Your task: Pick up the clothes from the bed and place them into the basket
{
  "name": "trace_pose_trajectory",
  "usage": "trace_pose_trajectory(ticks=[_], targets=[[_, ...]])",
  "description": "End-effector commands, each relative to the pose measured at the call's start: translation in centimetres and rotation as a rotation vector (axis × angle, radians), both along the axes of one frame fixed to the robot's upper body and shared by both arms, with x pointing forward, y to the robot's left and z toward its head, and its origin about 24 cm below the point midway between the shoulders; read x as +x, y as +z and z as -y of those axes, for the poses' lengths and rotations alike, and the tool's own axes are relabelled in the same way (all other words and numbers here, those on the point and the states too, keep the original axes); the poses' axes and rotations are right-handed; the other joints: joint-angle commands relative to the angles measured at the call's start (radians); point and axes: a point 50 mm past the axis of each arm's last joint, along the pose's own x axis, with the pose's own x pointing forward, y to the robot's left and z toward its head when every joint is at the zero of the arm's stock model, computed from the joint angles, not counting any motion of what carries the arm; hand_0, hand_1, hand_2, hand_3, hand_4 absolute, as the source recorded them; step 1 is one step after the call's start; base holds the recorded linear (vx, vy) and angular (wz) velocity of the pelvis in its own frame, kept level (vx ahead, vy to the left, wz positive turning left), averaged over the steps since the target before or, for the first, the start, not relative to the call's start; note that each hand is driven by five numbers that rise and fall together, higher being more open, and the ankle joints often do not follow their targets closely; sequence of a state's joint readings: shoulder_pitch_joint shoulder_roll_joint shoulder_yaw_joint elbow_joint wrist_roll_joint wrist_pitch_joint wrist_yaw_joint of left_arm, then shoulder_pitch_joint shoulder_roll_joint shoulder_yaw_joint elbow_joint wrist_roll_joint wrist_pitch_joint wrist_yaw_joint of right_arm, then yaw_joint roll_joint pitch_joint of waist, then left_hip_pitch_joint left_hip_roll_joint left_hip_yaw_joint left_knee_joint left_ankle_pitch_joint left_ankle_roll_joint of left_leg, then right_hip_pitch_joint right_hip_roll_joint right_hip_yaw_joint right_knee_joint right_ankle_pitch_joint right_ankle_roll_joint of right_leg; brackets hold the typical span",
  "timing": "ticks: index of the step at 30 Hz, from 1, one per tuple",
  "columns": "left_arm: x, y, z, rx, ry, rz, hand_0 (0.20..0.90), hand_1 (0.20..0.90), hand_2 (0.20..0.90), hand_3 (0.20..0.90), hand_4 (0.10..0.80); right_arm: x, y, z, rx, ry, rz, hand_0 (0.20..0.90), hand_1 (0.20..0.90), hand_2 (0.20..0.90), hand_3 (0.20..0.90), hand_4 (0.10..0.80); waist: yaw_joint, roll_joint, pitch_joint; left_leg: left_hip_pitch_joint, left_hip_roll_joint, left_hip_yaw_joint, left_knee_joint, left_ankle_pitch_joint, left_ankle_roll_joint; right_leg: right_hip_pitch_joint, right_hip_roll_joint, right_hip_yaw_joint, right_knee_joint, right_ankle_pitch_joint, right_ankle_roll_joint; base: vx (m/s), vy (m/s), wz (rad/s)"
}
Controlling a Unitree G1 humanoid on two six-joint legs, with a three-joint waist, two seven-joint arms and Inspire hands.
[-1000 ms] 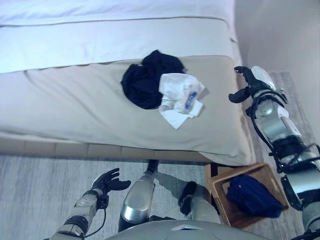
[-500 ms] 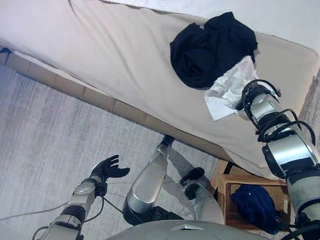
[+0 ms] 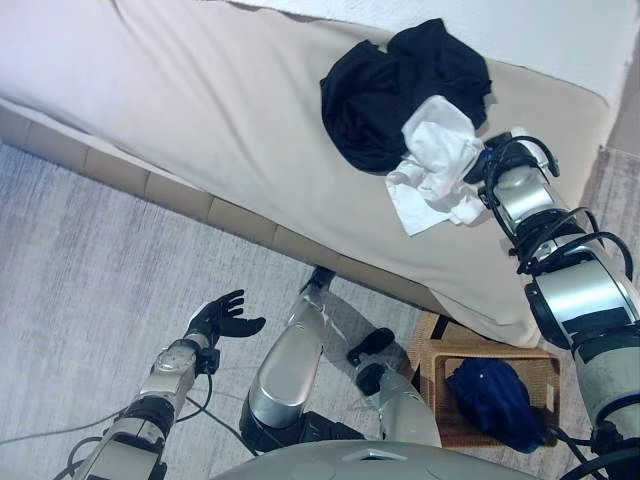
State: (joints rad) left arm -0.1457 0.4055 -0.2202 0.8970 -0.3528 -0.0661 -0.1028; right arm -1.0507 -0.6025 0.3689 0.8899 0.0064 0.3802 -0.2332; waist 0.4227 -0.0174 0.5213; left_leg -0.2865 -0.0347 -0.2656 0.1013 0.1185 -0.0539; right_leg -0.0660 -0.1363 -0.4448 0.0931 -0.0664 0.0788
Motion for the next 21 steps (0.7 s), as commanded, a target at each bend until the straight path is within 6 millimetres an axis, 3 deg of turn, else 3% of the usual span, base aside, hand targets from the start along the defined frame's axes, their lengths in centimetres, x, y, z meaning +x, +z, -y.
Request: trace_pose_trajectory(ticks=[1,6,10,21], targets=[[-5.1,-2.3,-1.5,0.049,0.035,-0.114,0.9,0.9,0.9,0.9,0.8,-2.0,8.1,-1.2,-0.128,-0.002,0.563,0.3,0.3,0.3,0.2,0.1,-0.071,-0.036,-0.108,0.089,-0.008,0.106,-0.062,-0.101,0.068,0.005,0.017,0.054,0.029,0.016,-0.006,-0.029,0.012,-0.43],[-7.2,-3.3,-1.6,0.052,0.031,-0.191,0.9,0.9,0.9,0.9,0.8,-4.6,10.5,-0.6,-0.156,-0.005,0.739,0.3,0.3,0.3,0.2,0.1,-0.122,-0.044,-0.195,0.164,0.003,0.144,-0.099,-0.112,0.068,0.05,0.027,0.098,-0.015,0.022,0.002,0.06,0.004,-0.32],[-9.0,-4.2,-1.6,0.057,0.018,-0.26,0.9,0.9,0.9,0.9,0.8,-6.8,11.7,1.4,-0.185,-0.019,0.819,0.3,0.3,0.3,0.2,0.1,-0.178,-0.047,-0.286,0.238,0.01,0.187,-0.124,-0.13,0.07,0.089,0.034,0.138,-0.044,0.024,0.001,0.087,-0.006,-0.27],[-9.7,-5.1,-1.2,0.094,-0.007,-0.372,0.9,0.9,0.9,0.9,0.8,-12.1,14.5,4.8,-0.348,-0.14,1.0,0.3,0.3,0.3,0.2,0.1,-0.328,-0.049,-0.434,0.37,0.026,0.305,-0.171,-0.169,0.07,0.14,0.057,0.245,-0.09,0.034,0.002,0.016,-0.035,-0.35]])
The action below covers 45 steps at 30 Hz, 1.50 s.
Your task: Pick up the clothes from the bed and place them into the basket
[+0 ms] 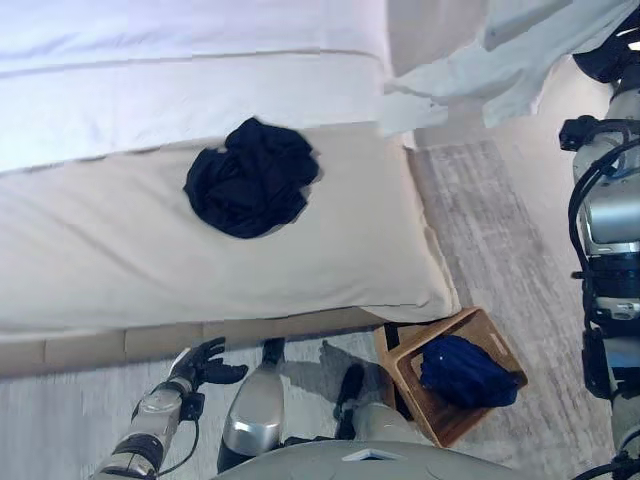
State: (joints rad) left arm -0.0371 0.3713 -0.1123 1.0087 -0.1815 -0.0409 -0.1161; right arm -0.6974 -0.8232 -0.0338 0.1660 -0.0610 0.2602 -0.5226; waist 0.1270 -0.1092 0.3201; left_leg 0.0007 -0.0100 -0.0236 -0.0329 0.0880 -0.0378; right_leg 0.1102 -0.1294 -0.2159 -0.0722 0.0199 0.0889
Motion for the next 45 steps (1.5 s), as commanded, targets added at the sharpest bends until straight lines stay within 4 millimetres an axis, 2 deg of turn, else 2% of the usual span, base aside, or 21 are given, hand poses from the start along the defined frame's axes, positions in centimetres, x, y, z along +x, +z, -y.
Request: trace_pose_trajectory(ticks=[1,6,12,13,17,18,20,22,25,28,31,38,39,40,45], targets=[[-3.7,-1.8,0.4,0.015,-0.045,-0.15,0.9,0.9,0.9,0.9,0.8,-3.6,5.0,0.7,-0.208,-0.094,0.247,0.3,0.3,0.3,0.2,0.1,-0.038,0.043,-0.236,0.086,0.001,0.067,-0.038,-0.14,0.054,-0.035,0.051,0.022,0.073,-0.052,-0.008,-0.009,-0.05,-0.37],[-3.9,-2.0,0.5,0.021,-0.066,-0.192,0.9,0.9,0.9,0.9,0.8,-5.0,4.7,2.5,-0.205,-0.146,0.221,0.3,0.3,0.3,0.2,0.1,-0.1,0.047,-0.258,0.117,0.005,0.118,-0.041,-0.157,0.049,-0.029,0.064,0.071,0.056,-0.048,-0.011,-0.007,-0.057,-0.37],[-3.5,-1.9,0.9,0.02,-0.104,-0.186,0.9,0.9,0.9,0.9,0.8,-5.1,1.6,4.3,-0.171,-0.173,0.068,0.3,0.3,0.3,0.2,0.1,-0.145,0.056,-0.252,0.128,0.01,0.158,-0.016,-0.18,0.051,-0.036,0.068,0.11,0.057,-0.043,-0.014,-0.009,-0.076,-0.31],[-3.3,-1.9,1.0,0.019,-0.116,-0.179,0.9,0.9,0.9,0.9,0.8,-4.9,0.2,4.8,-0.17,-0.181,-0.007,0.3,0.3,0.3,0.2,0.1,-0.155,0.06,-0.246,0.129,0.011,0.165,-0.008,-0.186,0.053,-0.038,0.069,0.119,0.056,-0.041,-0.014,-0.004,-0.1,-0.21],[-2.8,-1.6,1.1,0.028,-0.149,-0.169,0.9,0.9,0.9,0.9,0.8,-4.2,-3.3,5.7,-0.144,-0.192,-0.188,0.3,0.3,0.3,0.2,0.1,-0.168,0.071,-0.235,0.133,0.012,0.174,0.002,-0.196,0.056,-0.043,0.07,0.133,0.056,-0.038,-0.014,0.004,-0.117,-0.26],[-2.7,-1.6,1.1,0.031,-0.156,-0.169,0.9,0.9,0.9,0.9,0.8,-4.1,-3.8,5.8,-0.141,-0.187,-0.217,0.3,0.3,0.3,0.2,0.1,-0.17,0.073,-0.232,0.133,0.012,0.174,0.005,-0.197,0.057,-0.044,0.071,0.135,0.057,-0.038,-0.014,0.015,-0.145,-0.26],[-2.5,-1.4,1.0,0.034,-0.172,-0.162,0.9,0.9,0.9,0.9,0.8,-3.7,-6.6,5.9,-0.133,-0.183,-0.336,0.3,0.3,0.3,0.2,0.1,-0.177,0.085,-0.216,0.126,0.011,0.176,0.031,-0.209,0.061,-0.055,0.067,0.139,0.075,-0.044,-0.017,0.01,-0.158,-0.09],[-2.1,-1.3,1.0,0.039,-0.18,-0.145,0.9,0.9,0.9,0.9,0.8,-3.4,-8.1,6.0,-0.134,-0.178,-0.415,0.3,0.3,0.3,0.2,0.1,-0.182,0.096,-0.192,0.098,0.012,0.172,0.091,-0.226,0.062,-0.082,0.06,0.142,0.115,-0.057,-0.024,-0.026,-0.153,-0.04],[-0.5,-0.7,1.3,0.037,-0.183,-0.095,0.9,0.9,0.9,0.9,0.8,-2.7,-8.9,6.1,-0.14,-0.188,-0.473,0.3,0.3,0.3,0.2,0.1,-0.188,0.113,-0.137,0.021,0.014,0.159,0.196,-0.249,0.062,-0.149,0.047,0.14,0.187,-0.074,-0.04,-0.157,-0.138,-0.09],[2.2,0.5,1.8,0.032,-0.187,-0.005,0.9,0.9,0.9,0.9,0.8,-1.8,-8.7,6.0,-0.149,-0.21,-0.481,0.3,0.3,0.3,0.2,0.1,-0.199,0.132,-0.058,-0.066,0.018,0.148,0.267,-0.258,0.064,-0.234,0.041,0.14,0.258,-0.09,-0.055,-0.269,-0.117,-0.09],[4.6,1.6,2.8,0.008,-0.194,0.1,0.9,0.9,0.9,0.9,0.8,-0.9,-8.9,5.9,-0.139,-0.232,-0.503,0.3,0.3,0.3,0.2,0.1,-0.212,0.171,0.025,-0.156,0.019,0.144,0.326,-0.255,0.066,-0.331,0.042,0.145,0.342,-0.116,-0.077,-0.233,-0.1,-0.06],[7.4,3.8,4.1,-0.043,-0.199,0.27,0.9,0.9,0.9,0.9,0.8,0.2,-8.6,6.2,-0.13,-0.286,-0.533,0.3,0.3,0.3,0.2,0.1,-0.213,0.235,0.123,-0.342,-0.001,0.135,0.45,-0.245,0.069,-0.531,0.042,0.135,0.536,-0.177,-0.116,-0.131,-0.069,-0.02],[7.7,4.2,4.0,-0.046,-0.197,0.293,0.9,0.9,0.9,0.9,0.8,0.3,-8.8,6.4,-0.123,-0.306,-0.558,0.3,0.3,0.3,0.2,0.1,-0.21,0.244,0.136,-0.359,-0.006,0.125,0.481,-0.274,0.065,-0.552,0.044,0.139,0.585,-0.218,-0.115,-0.032,-0.092,0.05],[8.0,4.5,3.9,-0.047,-0.196,0.311,0.9,0.9,0.9,0.9,0.8,0.3,-8.9,6.6,-0.116,-0.328,-0.582,0.9,0.9,0.9,0.9,0.8,-0.209,0.248,0.144,-0.382,-0.009,0.126,0.499,-0.275,0.065,-0.576,0.043,0.138,0.61,-0.227,-0.119,-0.021,-0.091,0.06],[8.9,6.0,3.2,-0.049,-0.213,0.364,0.9,0.9,0.9,0.9,0.8,-0.1,-10.3,8.9,-0.057,-0.44,-0.695,0.9,0.9,0.9,0.9,0.8,-0.193,0.276,0.176,-0.477,-0.021,0.116,0.577,-0.28,0.074,-0.67,0.038,0.132,0.73,-0.27,-0.143,-0.063,-0.067,0.11]])
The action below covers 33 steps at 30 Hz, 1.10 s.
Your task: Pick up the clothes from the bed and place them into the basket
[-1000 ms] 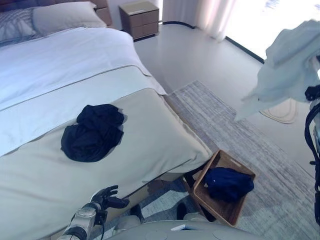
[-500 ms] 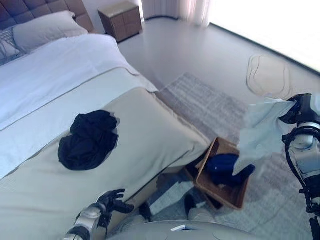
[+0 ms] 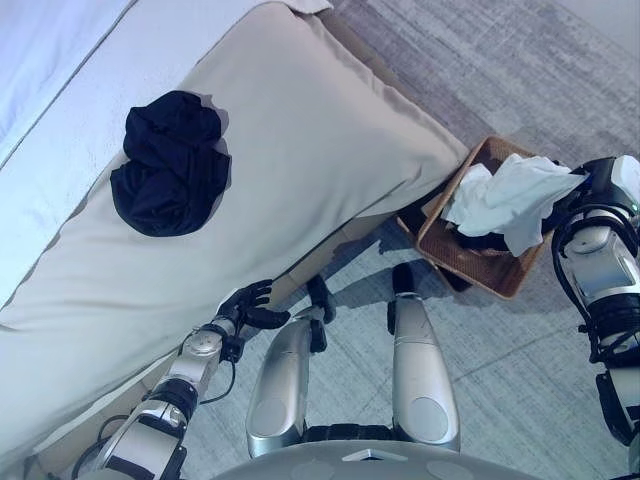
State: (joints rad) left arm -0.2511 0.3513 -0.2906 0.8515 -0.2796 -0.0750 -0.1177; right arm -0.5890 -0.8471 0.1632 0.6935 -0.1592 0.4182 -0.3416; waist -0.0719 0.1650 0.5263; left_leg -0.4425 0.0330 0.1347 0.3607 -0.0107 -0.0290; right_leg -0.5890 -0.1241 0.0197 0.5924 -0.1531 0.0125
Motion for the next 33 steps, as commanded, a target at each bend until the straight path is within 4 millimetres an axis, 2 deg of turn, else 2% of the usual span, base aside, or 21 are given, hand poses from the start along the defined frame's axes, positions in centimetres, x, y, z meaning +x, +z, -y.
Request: trace_pose_trajectory(ticks=[1,6,10,16,17,18,22,26,28,33], targets=[[-1.1,0.6,-2.7,0.038,0.021,0.038,0.9,0.9,0.9,0.9,0.8,-0.1,4.3,1.6,-0.127,-0.083,0.112,0.9,0.9,0.9,0.9,0.8,0.007,0.006,-0.027,-0.042,-0.066,-0.043,0.19,-0.181,0.066,0.021,0.033,-0.103,0.077,-0.101,-0.068,-0.027,-0.019,0.12],[-1.5,0.5,-3.0,0.03,0.023,0.023,0.9,0.9,0.9,0.9,0.8,-0.9,3.6,3.0,-0.089,-0.173,0.1,0.9,0.9,0.9,0.9,0.8,0.018,0.023,-0.016,-0.071,-0.077,-0.05,0.202,-0.172,0.068,-0.013,0.026,-0.105,0.111,-0.108,-0.073,-0.012,0.013,0.07],[-2.6,-0.5,-2.7,0.016,0.024,-0.019,0.9,0.9,0.9,0.9,0.8,-1.6,3.4,3.8,-0.082,-0.194,0.118,0.9,0.9,0.9,0.9,0.8,0.016,0.031,-0.014,-0.043,-0.073,-0.051,0.16,-0.152,0.06,0.01,0.029,-0.105,0.073,-0.095,-0.073,0.04,0.087,0.01],[-4.3,-1.9,-2.4,-0.013,0.061,-0.066,0.9,0.9,0.9,0.9,0.8,-2.2,3.6,3.9,-0.101,-0.139,0.136,0.9,0.9,0.9,0.9,0.8,0.006,0.018,-0.029,0.036,-0.063,-0.049,0.048,-0.112,0.044,0.08,0.038,-0.097,-0.055,-0.045,-0.058,0.069,0.144,-0.04],[-4.4,-2.0,-2.5,-0.02,0.074,-0.071,0.9,0.9,0.9,0.9,0.8,-2.0,3.7,3.5,-0.112,-0.099,0.131,0.9,0.9,0.9,0.9,0.8,0.005,0.008,-0.034,0.044,-0.058,-0.041,0.009,-0.074,0.046,0.089,0.039,-0.103,-0.105,0.002,-0.057,0.005,0.169,-0.09],[-4.5,-2.1,-2.7,-0.021,0.091,-0.076,0.9,0.9,0.9,0.9,0.8,-2.0,3.7,3.2,-0.105,-0.064,0.119,0.9,0.9,0.9,0.9,0.8,0.007,-0.005,-0.043,0.066,-0.057,-0.042,-0.031,-0.061,0.042,0.112,0.041,-0.102,-0.152,0.022,-0.047,0.007,0.203,-0.02],[-5.1,-2.3,-3.4,-0.024,0.134,-0.09,0.9,0.9,0.9,0.9,0.8,-1.6,3.8,1.7,-0.125,0.064,0.097,0.9,0.9,0.9,0.9,0.8,0.017,-0.048,-0.074,0.125,-0.052,-0.047,-0.124,-0.035,0.032,0.178,0.044,-0.113,-0.26,0.07,-0.021,0.075,0.131,0.04],[-6.0,-2.7,-4.1,-0.015,0.176,-0.114,0.9,0.9,0.9,0.9,0.8,-1.1,4.8,-1.0,-0.172,0.237,0.14,0.9,0.9,0.9,0.9,0.8,0.04,-0.099,-0.111,0.18,-0.056,-0.062,-0.193,-0.021,0.029,0.258,0.043,-0.134,-0.353,0.106,0.005,0.094,0.116,0.12],[-6.6,-3.1,-4.4,-0.011,0.21,-0.138,0.9,0.9,0.9,0.9,0.8,-0.6,5.7,-3.6,-0.207,0.371,0.16,0.9,0.9,0.9,0.9,0.8,0.061,-0.129,-0.14,0.213,-0.059,-0.073,-0.229,-0.016,0.032,0.307,0.037,-0.151,-0.401,0.124,0.023,0.115,0.175,0.23],[-7.7,-3.9,-4.6,-0.002,0.225,-0.193,0.9,0.9,0.9,0.9,0.8,1.0,6.9,-8.2,-0.301,0.595,0.146,0.9,0.9,0.9,0.9,0.8,0.14,-0.173,-0.176,0.252,-0.077,-0.113,-0.253,-0.016,0.047,0.389,0.013,-0.199,-0.448,0.138,0.046,0.096,0.199,0.36]])
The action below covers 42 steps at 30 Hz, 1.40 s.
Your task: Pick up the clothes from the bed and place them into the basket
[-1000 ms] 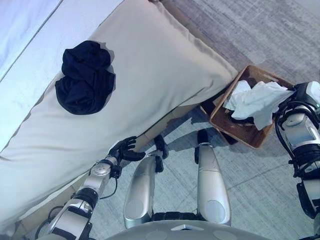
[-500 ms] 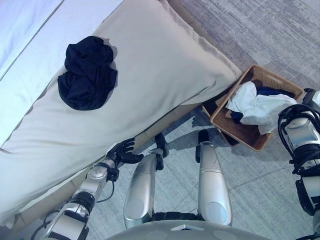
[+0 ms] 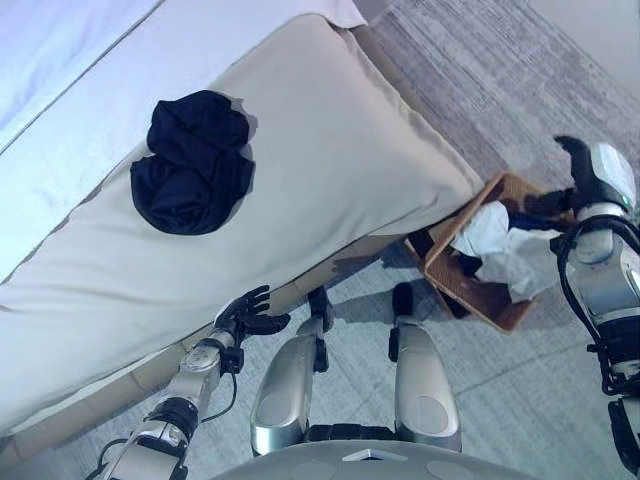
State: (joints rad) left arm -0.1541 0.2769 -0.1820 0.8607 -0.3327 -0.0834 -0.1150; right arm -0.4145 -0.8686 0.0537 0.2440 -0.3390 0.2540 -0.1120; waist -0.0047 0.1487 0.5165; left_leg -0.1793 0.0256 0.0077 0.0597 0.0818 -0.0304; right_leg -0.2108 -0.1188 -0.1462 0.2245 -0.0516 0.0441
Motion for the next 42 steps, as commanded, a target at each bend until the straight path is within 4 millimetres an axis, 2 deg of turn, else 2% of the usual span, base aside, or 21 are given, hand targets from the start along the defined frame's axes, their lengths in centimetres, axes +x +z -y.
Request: trace_pose_trajectory(ticks=[1,6,8,11,12,16,20,25,29,34,35,37,41,42], targets=[[-4.9,-1.8,-4.9,0.126,0.061,-0.154,0.9,0.9,0.9,0.9,0.8,1.6,3.0,-3.3,-0.15,0.164,0.085,0.9,0.9,0.9,0.9,0.8,0.09,-0.164,-0.169,-0.011,-0.072,0.008,0.051,-0.111,0.051,0.022,0.003,-0.046,-0.083,0.037,0.017,0.077,0.136,0.46],[-5.4,-2.1,-5.8,0.158,0.079,-0.203,0.9,0.9,0.9,0.9,0.8,4.1,4.3,-6.4,-0.238,0.233,0.057,0.9,0.9,0.9,0.9,0.8,0.191,-0.208,-0.156,-0.036,-0.091,-0.047,0.112,-0.132,0.067,0.07,-0.017,-0.121,-0.073,0.03,0.02,0.065,0.091,0.61],[-5.4,-1.8,-6.7,0.177,0.104,-0.22,0.9,0.9,0.9,0.9,0.8,5.7,5.2,-7.6,-0.279,0.228,0.057,0.9,0.9,0.9,0.9,0.8,0.266,-0.223,-0.136,-0.062,-0.103,-0.089,0.138,-0.134,0.075,0.092,-0.028,-0.174,-0.053,0.021,0.015,0.074,0.092,0.77],[-5.1,-1.4,-7.7,0.187,0.126,-0.22,0.9,0.9,0.9,0.9,0.8,7.0,6.4,-8.5,-0.311,0.19,0.076,0.9,0.9,0.9,0.9,0.8,0.331,-0.226,-0.114,-0.091,-0.115,-0.134,0.148,-0.126,0.077,0.102,-0.041,-0.22,-0.031,0.014,0.01,0.062,0.049,0.7],[-5.1,-1.2,-8.0,0.189,0.129,-0.218,0.9,0.9,0.9,0.9,0.8,7.4,6.7,-8.8,-0.322,0.173,0.088,0.9,0.9,0.9,0.9,0.8,0.355,-0.226,-0.107,-0.09,-0.112,-0.146,0.151,-0.147,0.071,0.11,-0.041,-0.221,-0.02,-0.007,0.016,0.072,0.018,0.66],[-4.9,-0.7,-8.8,0.175,0.15,-0.202,0.9,0.9,0.9,0.9,0.8,8.9,8.8,-10.3,-0.324,0.097,0.141,0.9,0.9,0.9,0.9,0.8,0.452,-0.214,-0.073,-0.149,-0.116,-0.183,0.151,-0.122,0.065,0.094,-0.071,-0.307,0.013,-0.006,0.018,-0.015,0.044,0.61],[-5.0,-0.7,-8.7,0.149,0.156,-0.179,0.9,0.9,0.9,0.9,0.8,9.7,9.2,-10.5,-0.313,0.024,0.1,0.9,0.9,0.9,0.9,0.8,0.513,-0.206,-0.048,-0.199,-0.122,-0.206,0.157,-0.107,0.06,0.072,-0.088,-0.368,0.046,-0.014,0.02,-0.023,0.033,0.35],[-5.1,-0.7,-8.3,0.111,0.14,-0.135,0.9,0.9,0.9,0.9,0.8,10.4,8.0,-9.4,-0.333,-0.069,-0.04,0.9,0.9,0.9,0.9,0.8,0.564,-0.192,-0.015,-0.245,-0.126,-0.234,0.154,-0.082,0.056,0.047,-0.096,-0.415,0.081,-0.033,0.022,-0.013,0.021,0.28],[-4.7,-0.3,-7.9,0.092,0.109,-0.085,0.9,0.9,0.9,0.9,0.8,10.6,7.2,-8.7,-0.31,-0.11,-0.16,0.9,0.9,0.9,0.9,0.8,0.59,-0.183,0.003,-0.295,-0.128,-0.247,0.158,-0.063,0.054,0.01,-0.098,-0.443,0.117,-0.052,0.025,-0.026,0.007,0.14],[-4.3,0.1,-7.2,0.083,0.064,-0.028,0.9,0.9,0.9,0.9,0.8,10.8,7.1,-8.6,-0.318,-0.113,-0.211,0.9,0.9,0.9,0.9,0.8,0.602,-0.176,0.003,-0.374,-0.13,-0.255,0.181,-0.053,0.054,-0.064,-0.096,-0.46,0.165,-0.062,0.029,-0.034,-0.022,0.02],[-4.2,0.2,-7.2,0.082,0.062,-0.025,0.9,0.9,0.9,0.9,0.8,10.8,7.1,-8.7,-0.318,-0.111,-0.213,0.841,0.841,0.841,0.831,0.731,0.602,-0.176,0.003,-0.38,-0.13,-0.256,0.182,-0.052,0.054,-0.071,-0.094,-0.46,0.168,-0.063,0.03,-0.055,-0.059,-0.03],[-4.1,0.4,-7.1,0.084,0.051,-0.017,0.9,0.9,0.9,0.9,0.8,10.9,7.1,-9.1,-0.311,-0.087,-0.199,0.3,0.3,0.3,0.2,0.1,0.602,-0.177,0.003,-0.397,-0.129,-0.261,0.183,-0.048,0.053,-0.09,-0.087,-0.465,0.171,-0.063,0.034,-0.045,-0.059,0.0],[-4.1,0.3,-6.8,0.089,0.059,-0.013,0.9,0.9,0.9,0.9,0.8,11.0,8.4,-10.8,-0.266,-0.014,-0.004,0.3,0.3,0.3,0.2,0.1,0.589,-0.188,0.003,-0.402,-0.12,-0.265,0.187,-0.061,0.051,-0.1,-0.071,-0.458,0.158,-0.054,0.038,-0.033,-0.065,0.01],[-4.1,0.3,-6.7,0.097,0.06,-0.015,0.9,0.9,0.9,0.9,0.8,10.9,9.5,-11.8,-0.239,0.022,0.117,0.3,0.3,0.3,0.2,0.1,0.579,-0.195,0.003,-0.396,-0.116,-0.265,0.188,-0.067,0.051,-0.097,-0.064,-0.449,0.149,-0.05,0.038,-0.024,-0.054,-0.04]])
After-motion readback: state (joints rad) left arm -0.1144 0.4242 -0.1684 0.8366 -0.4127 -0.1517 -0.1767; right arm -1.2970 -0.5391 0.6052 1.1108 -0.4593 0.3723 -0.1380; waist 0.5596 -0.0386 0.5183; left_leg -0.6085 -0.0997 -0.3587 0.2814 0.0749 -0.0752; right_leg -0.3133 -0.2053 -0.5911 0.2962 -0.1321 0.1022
